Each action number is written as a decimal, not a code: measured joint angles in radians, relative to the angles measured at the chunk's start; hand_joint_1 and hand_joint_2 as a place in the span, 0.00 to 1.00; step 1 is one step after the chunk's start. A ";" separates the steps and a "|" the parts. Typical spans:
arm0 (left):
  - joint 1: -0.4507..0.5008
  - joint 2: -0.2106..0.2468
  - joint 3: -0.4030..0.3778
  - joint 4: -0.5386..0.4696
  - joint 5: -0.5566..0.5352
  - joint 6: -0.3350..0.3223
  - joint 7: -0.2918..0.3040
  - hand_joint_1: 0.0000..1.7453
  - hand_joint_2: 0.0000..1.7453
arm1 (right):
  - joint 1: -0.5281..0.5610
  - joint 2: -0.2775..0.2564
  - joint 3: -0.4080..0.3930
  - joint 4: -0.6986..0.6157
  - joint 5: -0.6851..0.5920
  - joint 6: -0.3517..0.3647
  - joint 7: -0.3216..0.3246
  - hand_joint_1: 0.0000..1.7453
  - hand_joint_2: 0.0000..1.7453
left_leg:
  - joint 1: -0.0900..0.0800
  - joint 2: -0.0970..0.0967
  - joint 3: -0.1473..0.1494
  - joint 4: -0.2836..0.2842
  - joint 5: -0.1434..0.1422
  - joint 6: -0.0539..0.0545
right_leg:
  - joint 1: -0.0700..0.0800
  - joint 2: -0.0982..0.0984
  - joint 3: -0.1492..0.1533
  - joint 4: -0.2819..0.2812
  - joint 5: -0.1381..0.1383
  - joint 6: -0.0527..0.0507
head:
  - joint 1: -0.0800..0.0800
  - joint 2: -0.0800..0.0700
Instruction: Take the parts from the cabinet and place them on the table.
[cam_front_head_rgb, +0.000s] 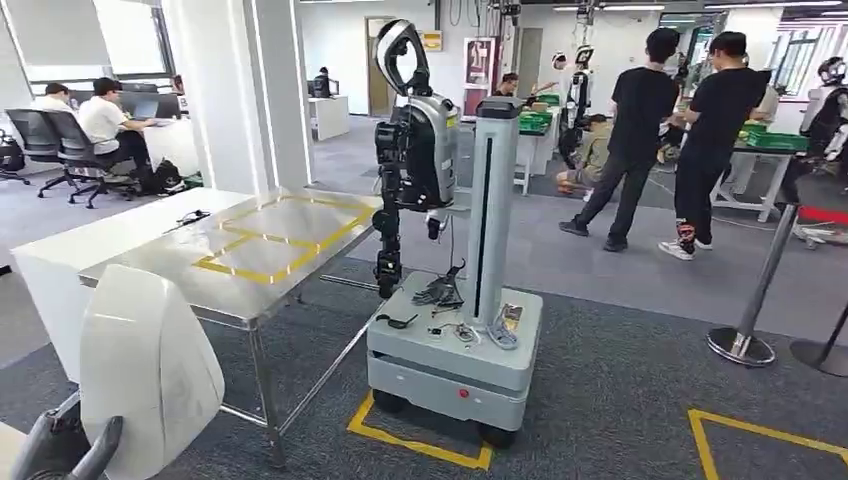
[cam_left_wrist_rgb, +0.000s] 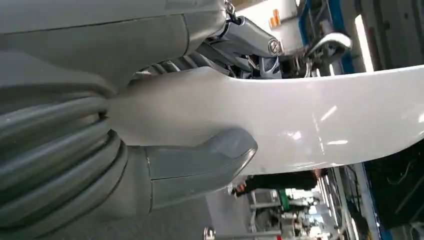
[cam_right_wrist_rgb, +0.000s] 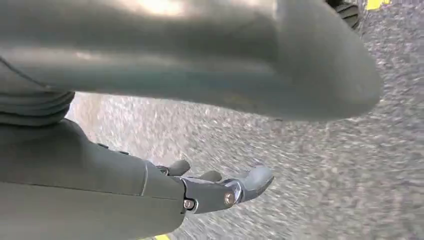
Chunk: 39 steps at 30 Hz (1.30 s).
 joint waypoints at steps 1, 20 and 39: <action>0.001 0.000 0.002 -0.002 0.002 0.002 0.000 1.00 1.00 | 0.000 -0.004 0.000 0.000 0.002 0.000 -0.001 0.00 0.00 | -0.006 -0.011 -0.006 0.002 -0.001 -0.009 | -0.002 0.024 0.008 -0.017 -0.010 -0.001 | 0.000 0.000; 0.072 0.060 0.155 -0.101 0.034 0.039 0.000 1.00 1.00 | -0.004 0.011 0.009 0.000 0.010 -0.003 -0.008 0.00 0.00 | -0.003 0.136 0.005 0.005 -0.016 -0.015 | 0.004 -0.238 0.033 -0.022 -0.023 0.015 | -0.003 0.000; 0.104 0.073 0.181 -0.151 0.029 0.053 0.009 1.00 1.00 | -0.003 0.014 0.009 0.000 0.010 0.000 -0.003 0.00 0.00 | 0.001 0.099 -0.092 0.155 -0.090 -0.048 | 0.008 -0.086 0.034 -0.059 0.013 -0.036 | -0.005 0.000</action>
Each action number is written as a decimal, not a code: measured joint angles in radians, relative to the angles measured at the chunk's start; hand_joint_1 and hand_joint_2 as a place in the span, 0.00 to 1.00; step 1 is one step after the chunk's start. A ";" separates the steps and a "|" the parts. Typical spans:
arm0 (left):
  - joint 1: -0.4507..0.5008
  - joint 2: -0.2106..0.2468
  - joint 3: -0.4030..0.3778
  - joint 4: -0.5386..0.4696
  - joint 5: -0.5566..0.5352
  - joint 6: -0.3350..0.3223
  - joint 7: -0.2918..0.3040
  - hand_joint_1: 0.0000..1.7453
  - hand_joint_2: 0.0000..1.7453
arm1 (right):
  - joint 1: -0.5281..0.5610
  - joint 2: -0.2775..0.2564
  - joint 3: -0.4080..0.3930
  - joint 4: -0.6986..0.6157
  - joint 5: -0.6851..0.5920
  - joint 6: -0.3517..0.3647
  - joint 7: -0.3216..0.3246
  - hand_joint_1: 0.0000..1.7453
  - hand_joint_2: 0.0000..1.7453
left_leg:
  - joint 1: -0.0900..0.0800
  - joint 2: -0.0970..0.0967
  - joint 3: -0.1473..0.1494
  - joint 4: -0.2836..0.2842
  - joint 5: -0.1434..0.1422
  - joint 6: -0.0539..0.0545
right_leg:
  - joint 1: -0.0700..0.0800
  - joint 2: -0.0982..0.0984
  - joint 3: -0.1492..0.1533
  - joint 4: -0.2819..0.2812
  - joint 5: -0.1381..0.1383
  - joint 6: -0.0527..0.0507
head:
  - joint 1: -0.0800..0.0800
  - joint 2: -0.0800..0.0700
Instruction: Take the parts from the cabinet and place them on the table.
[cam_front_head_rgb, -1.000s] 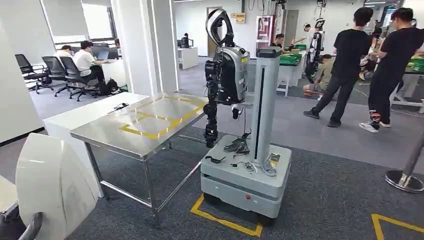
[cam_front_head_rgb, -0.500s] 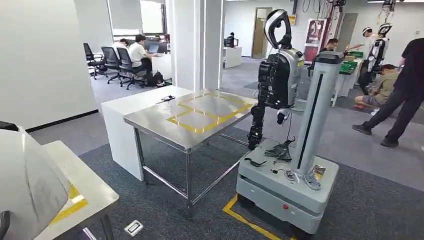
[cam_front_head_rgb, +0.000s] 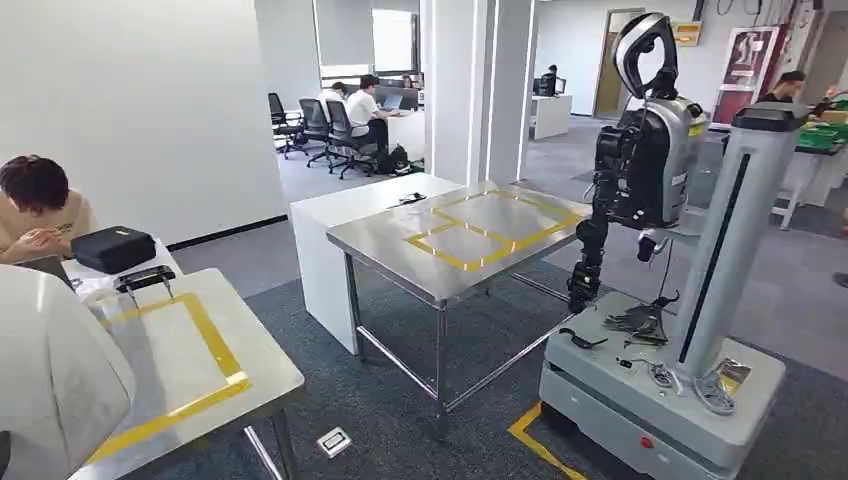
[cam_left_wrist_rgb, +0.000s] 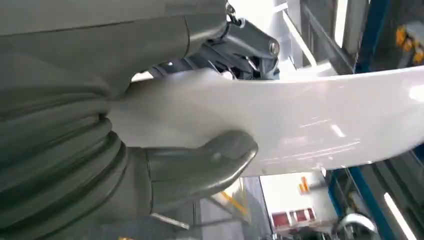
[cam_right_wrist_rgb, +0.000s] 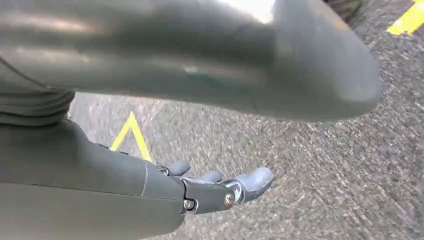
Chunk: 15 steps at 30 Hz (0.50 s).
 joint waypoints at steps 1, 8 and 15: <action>0.005 -0.001 0.000 0.001 -0.001 0.000 0.002 1.00 1.00 | 0.002 0.000 0.000 0.000 0.000 0.000 0.002 0.00 0.00 | 0.002 0.005 -0.034 0.077 -0.033 -0.005 | 0.000 -0.018 -0.001 0.001 -0.002 -0.001 | 0.000 0.000; 0.003 -0.001 0.000 0.002 -0.001 0.002 0.002 1.00 1.00 | 0.000 0.003 0.000 0.000 0.000 0.000 -0.004 0.00 0.00 | 0.002 0.106 0.112 -0.151 0.068 0.003 | 0.005 -0.110 -0.007 0.041 -0.033 0.026 | 0.001 0.000; 0.000 -0.003 0.005 -0.003 -0.004 0.005 0.002 1.00 1.00 | -0.008 0.004 0.000 0.000 0.005 0.000 -0.001 0.00 0.00 | 0.009 0.014 0.090 -0.149 0.083 0.051 | -0.007 -0.012 -0.069 0.199 -0.138 0.062 | 0.001 0.000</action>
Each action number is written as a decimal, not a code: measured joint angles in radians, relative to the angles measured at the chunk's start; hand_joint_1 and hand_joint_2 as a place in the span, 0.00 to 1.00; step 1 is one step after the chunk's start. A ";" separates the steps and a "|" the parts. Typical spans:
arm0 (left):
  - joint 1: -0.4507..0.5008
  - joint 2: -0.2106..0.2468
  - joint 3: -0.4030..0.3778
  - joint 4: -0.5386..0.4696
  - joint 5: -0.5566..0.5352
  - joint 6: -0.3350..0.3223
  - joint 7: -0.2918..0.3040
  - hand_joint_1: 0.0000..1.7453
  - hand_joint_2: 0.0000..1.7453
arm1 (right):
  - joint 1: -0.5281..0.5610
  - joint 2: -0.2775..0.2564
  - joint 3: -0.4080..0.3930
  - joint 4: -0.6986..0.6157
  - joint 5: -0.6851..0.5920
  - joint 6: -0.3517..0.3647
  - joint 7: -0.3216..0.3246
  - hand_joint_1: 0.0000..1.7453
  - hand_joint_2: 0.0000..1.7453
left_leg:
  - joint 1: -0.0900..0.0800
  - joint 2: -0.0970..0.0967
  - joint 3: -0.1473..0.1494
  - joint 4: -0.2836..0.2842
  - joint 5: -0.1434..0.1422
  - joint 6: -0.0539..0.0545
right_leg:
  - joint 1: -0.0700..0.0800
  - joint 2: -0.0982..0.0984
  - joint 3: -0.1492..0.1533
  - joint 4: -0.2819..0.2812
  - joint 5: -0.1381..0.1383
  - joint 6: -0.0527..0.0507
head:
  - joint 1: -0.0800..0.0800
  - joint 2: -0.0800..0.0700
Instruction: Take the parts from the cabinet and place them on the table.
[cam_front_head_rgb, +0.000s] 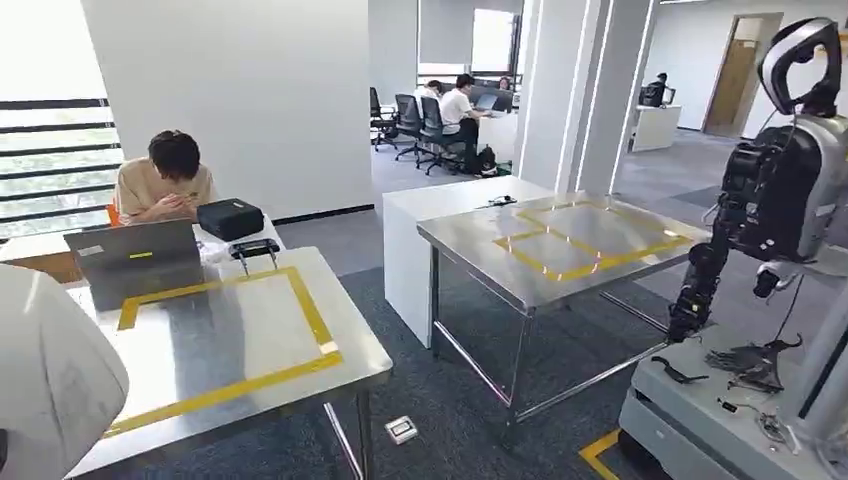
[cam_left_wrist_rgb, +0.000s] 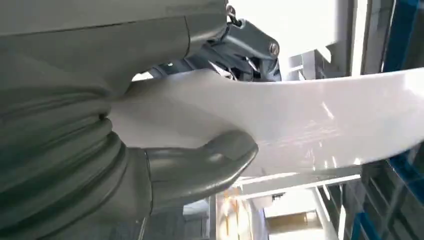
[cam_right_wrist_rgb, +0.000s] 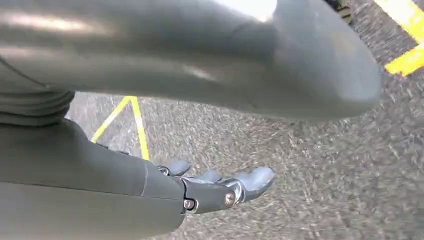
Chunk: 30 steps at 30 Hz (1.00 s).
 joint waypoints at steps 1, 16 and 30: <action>0.000 -0.001 0.000 0.000 0.000 0.000 0.000 1.00 1.00 | 0.001 0.000 0.000 0.000 0.001 0.000 0.001 0.00 0.00 | -0.001 -0.013 -0.005 0.000 0.002 0.002 | 0.000 0.007 -0.039 0.080 -0.034 0.001 | 0.000 0.000; -0.030 0.007 0.000 0.040 -0.012 0.004 0.002 1.00 1.00 | 0.001 -0.001 0.000 0.000 -0.002 0.001 0.011 0.00 0.00 | -0.005 -0.012 -0.111 0.179 -0.083 -0.056 | 0.003 -0.001 0.070 -0.187 0.128 -0.055 | -0.003 0.000; -0.079 -0.010 -0.025 0.104 -0.016 0.003 0.000 1.00 1.00 | -0.004 -0.002 -0.001 0.000 -0.010 -0.002 0.013 0.00 0.00 | -0.006 0.002 -0.002 0.001 0.001 0.001 | 0.006 -0.010 0.021 -0.053 0.030 -0.003 | -0.002 0.000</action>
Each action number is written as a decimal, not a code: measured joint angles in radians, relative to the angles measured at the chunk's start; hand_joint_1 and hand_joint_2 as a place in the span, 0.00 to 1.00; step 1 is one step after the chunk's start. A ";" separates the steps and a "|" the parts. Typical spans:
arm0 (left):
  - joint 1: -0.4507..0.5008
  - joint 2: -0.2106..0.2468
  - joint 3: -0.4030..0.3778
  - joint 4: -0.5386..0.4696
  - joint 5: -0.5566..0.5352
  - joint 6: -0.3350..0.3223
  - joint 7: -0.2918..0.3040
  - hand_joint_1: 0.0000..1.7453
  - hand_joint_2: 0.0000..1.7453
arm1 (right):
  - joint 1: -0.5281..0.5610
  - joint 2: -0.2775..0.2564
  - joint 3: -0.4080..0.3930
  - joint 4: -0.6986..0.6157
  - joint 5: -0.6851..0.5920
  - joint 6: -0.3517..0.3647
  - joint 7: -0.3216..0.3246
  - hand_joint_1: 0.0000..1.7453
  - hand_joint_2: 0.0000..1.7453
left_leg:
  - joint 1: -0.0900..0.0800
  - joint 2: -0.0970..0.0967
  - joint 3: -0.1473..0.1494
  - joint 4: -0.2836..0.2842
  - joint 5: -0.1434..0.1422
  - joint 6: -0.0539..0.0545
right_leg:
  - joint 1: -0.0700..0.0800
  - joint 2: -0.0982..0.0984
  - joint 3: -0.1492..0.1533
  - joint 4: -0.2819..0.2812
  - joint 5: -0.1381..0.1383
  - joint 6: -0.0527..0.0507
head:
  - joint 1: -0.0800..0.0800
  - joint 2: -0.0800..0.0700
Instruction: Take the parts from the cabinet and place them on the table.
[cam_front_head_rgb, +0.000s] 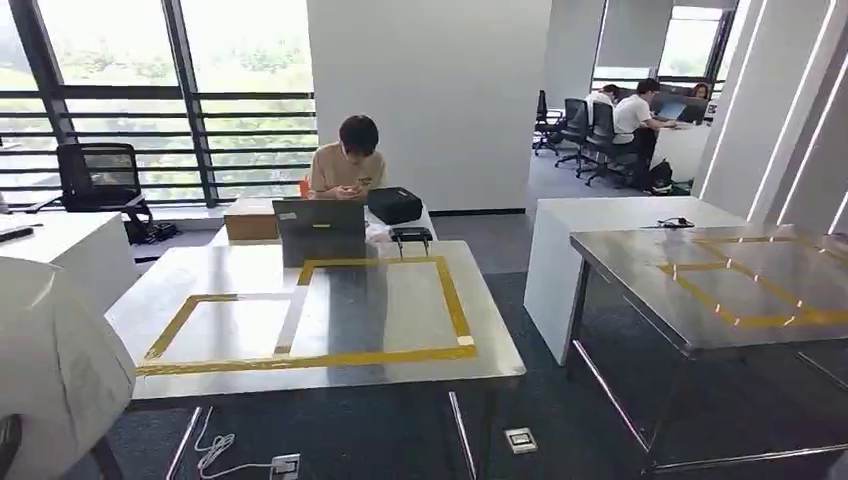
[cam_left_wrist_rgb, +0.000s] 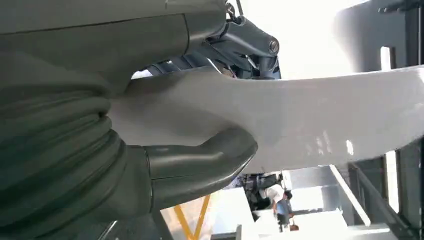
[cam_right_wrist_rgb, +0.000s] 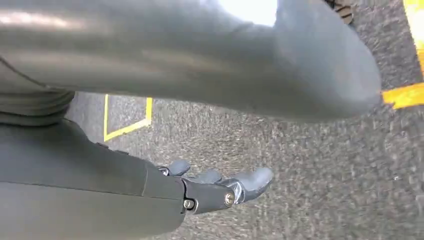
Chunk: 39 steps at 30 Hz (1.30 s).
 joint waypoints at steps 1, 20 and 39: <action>-0.003 -0.005 -0.003 0.005 -0.001 0.000 0.000 1.00 1.00 | 0.002 0.000 0.000 0.000 -0.002 0.000 0.002 0.00 0.00 | 0.000 -0.010 -0.003 0.000 0.001 0.002 | -0.002 0.014 -0.036 0.075 -0.035 0.002 | 0.000 0.000; -0.040 -0.038 -0.033 0.049 -0.008 0.000 0.002 1.00 1.00 | 0.004 0.001 -0.061 0.000 -0.058 -0.018 0.047 0.00 0.00 | -0.002 -0.008 -0.127 0.275 -0.104 -0.049 | 0.001 0.016 0.023 -0.117 0.109 -0.046 | -0.002 0.000; -0.039 -0.041 -0.034 0.054 0.004 -0.005 -0.008 1.00 1.00 | 0.002 0.002 -0.070 0.000 -0.058 -0.018 0.041 0.00 0.00 | -0.020 0.007 0.003 0.011 -0.011 0.001 | 0.002 0.002 0.011 -0.118 0.122 -0.005 | -0.002 0.000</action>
